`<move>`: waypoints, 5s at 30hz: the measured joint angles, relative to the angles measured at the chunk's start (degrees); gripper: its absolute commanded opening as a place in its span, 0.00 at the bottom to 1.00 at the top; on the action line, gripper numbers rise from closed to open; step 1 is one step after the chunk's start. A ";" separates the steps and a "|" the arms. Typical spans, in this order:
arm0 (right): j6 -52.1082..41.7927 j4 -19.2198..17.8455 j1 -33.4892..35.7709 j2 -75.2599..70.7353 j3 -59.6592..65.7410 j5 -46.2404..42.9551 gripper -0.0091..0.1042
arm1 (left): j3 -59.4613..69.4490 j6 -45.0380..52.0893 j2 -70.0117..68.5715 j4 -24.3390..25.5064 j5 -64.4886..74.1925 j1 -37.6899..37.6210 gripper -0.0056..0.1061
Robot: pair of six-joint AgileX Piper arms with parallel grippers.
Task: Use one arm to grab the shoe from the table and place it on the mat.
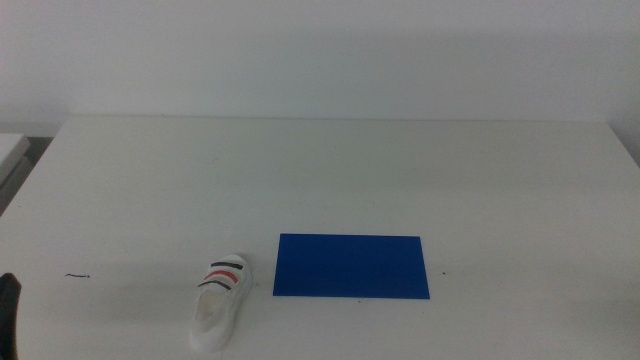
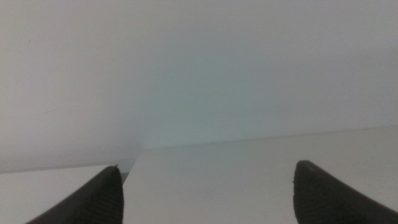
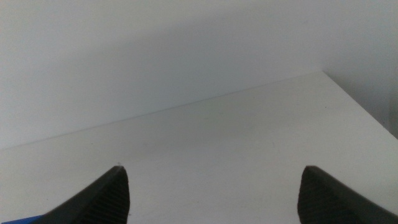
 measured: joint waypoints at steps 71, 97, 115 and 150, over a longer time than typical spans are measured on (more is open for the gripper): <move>0.00 0.00 0.00 0.00 0.00 0.00 0.78 | -63.37 -21.46 104.32 -0.24 46.06 -23.90 0.40; 0.00 0.00 0.00 0.00 0.00 0.00 0.78 | -110.72 -31.90 126.21 1.36 67.71 -38.76 0.04; 0.00 0.00 0.00 0.00 0.00 0.00 0.78 | -110.81 -68.78 126.21 -5.77 67.69 -38.76 0.04; 0.00 0.00 0.00 0.00 0.00 0.00 0.78 | -108.33 -127.91 127.99 4.28 67.34 -38.76 0.04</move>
